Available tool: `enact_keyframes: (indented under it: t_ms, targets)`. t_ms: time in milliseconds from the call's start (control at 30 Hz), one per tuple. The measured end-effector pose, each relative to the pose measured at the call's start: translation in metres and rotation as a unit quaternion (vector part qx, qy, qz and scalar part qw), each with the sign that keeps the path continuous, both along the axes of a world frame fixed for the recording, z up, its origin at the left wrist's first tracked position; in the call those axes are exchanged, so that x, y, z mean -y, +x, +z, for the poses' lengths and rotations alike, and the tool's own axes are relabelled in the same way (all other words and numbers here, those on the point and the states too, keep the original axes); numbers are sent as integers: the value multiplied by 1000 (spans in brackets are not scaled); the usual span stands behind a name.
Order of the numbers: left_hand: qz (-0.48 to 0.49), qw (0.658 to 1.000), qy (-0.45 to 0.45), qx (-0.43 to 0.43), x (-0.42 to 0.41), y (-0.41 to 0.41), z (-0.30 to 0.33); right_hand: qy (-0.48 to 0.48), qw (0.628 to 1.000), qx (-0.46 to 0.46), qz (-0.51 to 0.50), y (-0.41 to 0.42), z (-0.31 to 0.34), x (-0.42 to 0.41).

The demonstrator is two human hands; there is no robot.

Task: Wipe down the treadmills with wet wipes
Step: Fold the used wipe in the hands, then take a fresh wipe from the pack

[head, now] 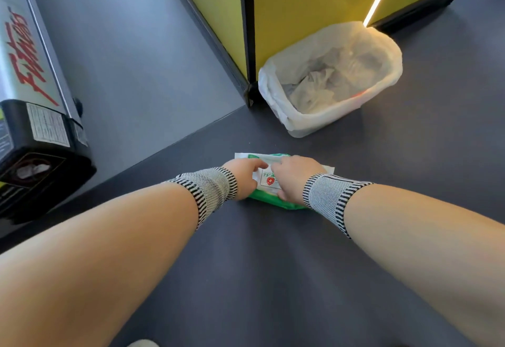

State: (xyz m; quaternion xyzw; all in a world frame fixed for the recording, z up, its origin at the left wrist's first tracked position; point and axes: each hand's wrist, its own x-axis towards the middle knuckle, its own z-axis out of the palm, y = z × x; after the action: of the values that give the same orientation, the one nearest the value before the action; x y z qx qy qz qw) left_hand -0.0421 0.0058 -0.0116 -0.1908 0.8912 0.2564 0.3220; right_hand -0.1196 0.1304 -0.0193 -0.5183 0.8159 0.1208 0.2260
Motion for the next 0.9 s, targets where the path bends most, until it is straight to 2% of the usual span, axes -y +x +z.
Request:
enact_keyframes:
  t_ms: [67, 133, 200, 300, 367, 500, 600, 767, 900]
  targets:
    - [-2, 1000, 2, 6, 3, -1, -5, 8, 1000, -10, 24, 0, 1, 2]
    - [14, 1000, 8, 1, 5, -3, -9, 7, 1000, -3, 2, -6, 7, 2]
    - [44, 999, 11, -19, 8, -4, -13, -33, 992, 10, -123, -18, 10, 2]
    - [37, 998, -9, -51, 10, -4, -17, -108, 927, 15, -359, -39, 9, -11]
    - [5, 999, -20, -46, 8, -6, -18, -108, 908, 8, -404, -41, 7, -19]
    - [-33, 999, -40, -15, 4, -13, -21, -151, 946, 82, -276, -16, 3, -10]
    - [-38, 998, -50, -20, 2, -13, -21, -86, 976, 108, -168, -5, -4, -1]
    - [-84, 994, -64, -17, -1, -2, -19, -26, 987, 70, -140, -8, -13, 6]
    - [-116, 991, -66, 6, -1, -1, -20, -4, 986, 61, -157, -5, -18, 14]
